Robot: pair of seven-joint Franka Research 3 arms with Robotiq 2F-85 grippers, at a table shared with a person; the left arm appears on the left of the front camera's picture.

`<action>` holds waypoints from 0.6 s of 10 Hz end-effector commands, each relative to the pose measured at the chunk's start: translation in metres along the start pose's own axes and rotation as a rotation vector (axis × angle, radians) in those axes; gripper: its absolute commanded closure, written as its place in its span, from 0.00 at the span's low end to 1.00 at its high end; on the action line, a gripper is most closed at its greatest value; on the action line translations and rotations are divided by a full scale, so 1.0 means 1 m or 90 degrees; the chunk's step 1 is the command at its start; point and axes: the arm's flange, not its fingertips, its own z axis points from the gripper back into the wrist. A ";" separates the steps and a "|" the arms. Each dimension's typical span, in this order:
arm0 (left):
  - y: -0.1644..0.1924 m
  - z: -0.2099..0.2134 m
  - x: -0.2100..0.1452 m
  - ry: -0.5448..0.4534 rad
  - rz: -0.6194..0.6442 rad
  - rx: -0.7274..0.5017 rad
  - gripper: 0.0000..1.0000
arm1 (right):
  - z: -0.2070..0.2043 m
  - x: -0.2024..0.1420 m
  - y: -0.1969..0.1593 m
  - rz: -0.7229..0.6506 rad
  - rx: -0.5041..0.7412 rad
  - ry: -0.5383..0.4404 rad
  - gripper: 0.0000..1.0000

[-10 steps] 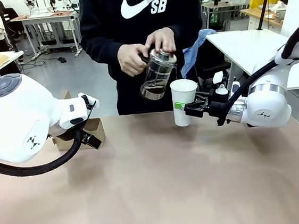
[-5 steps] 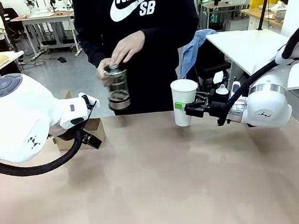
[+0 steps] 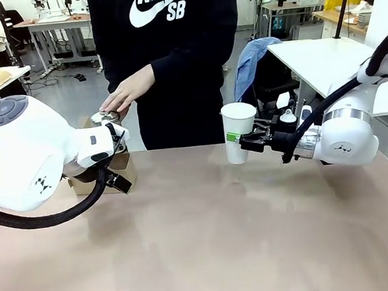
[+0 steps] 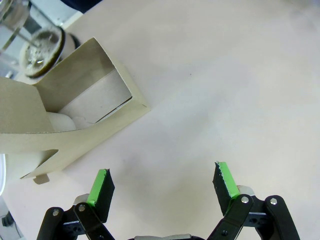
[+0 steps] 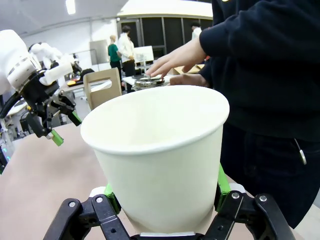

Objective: Pour a drink into a cup and package it in a carrier.
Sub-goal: When a person places the Paper Cup Lid on the 600 ml Paper Cup , lift the 600 ml Paper Cup.

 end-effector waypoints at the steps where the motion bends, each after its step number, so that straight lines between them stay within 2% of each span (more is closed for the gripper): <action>1: 0.001 0.000 0.000 -0.001 0.001 -0.001 0.00 | 0.000 0.006 0.003 0.005 -0.007 0.004 0.19; 6: 0.001 0.000 0.000 -0.001 0.001 -0.001 0.00 | 0.000 0.006 0.003 0.005 -0.007 0.004 0.19</action>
